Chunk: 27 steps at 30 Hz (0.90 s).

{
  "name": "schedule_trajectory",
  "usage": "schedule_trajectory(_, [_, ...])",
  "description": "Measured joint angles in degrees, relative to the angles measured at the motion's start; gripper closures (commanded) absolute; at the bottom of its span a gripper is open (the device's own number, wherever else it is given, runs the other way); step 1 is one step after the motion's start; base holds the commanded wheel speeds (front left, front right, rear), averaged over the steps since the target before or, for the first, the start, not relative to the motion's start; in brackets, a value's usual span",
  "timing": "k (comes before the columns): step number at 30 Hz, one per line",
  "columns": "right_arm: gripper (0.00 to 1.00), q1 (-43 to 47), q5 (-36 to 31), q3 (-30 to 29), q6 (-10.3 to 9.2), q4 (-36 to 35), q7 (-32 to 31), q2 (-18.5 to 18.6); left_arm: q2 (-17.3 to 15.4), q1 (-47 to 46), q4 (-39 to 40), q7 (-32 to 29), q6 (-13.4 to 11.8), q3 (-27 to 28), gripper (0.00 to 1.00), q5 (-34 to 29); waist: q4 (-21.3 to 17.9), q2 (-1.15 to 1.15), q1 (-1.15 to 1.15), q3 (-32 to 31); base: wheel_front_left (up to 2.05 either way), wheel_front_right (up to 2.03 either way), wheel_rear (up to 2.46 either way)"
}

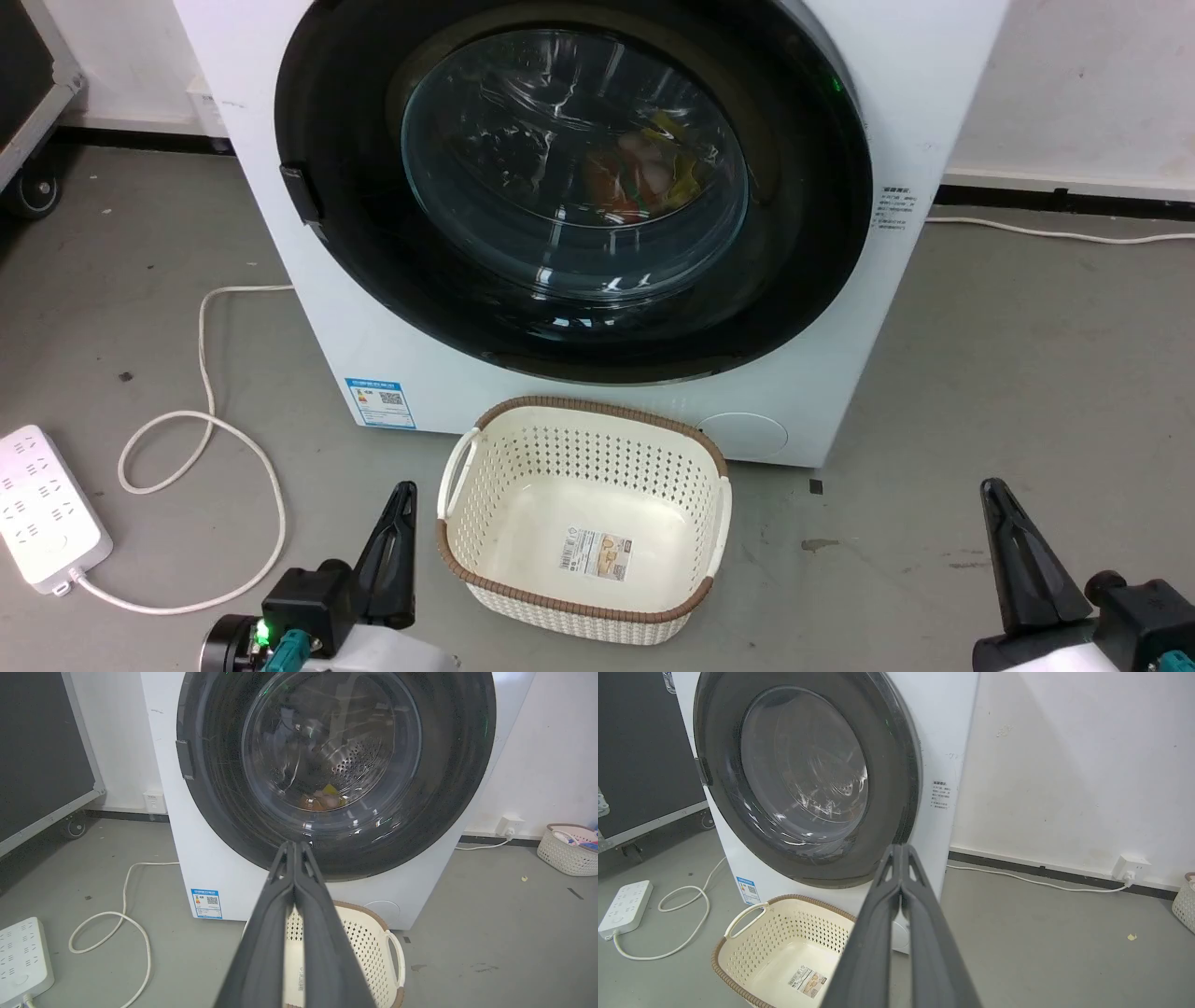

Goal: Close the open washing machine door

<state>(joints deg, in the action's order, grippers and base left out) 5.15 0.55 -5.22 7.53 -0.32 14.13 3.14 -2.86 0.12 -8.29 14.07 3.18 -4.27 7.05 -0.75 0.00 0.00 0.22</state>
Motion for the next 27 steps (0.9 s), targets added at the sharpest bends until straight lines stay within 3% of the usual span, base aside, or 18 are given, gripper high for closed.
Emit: schedule_trajectory(27, [1.0, -0.43, -0.01, 1.14, 0.0, 0.02, -3.05, 0.0, 0.0, 0.0, 1.82, -3.08, -0.56, 1.01, 1.0, -1.43, 0.17, 0.0, 0.0, -0.05, 0.0, 0.0, 0.0])
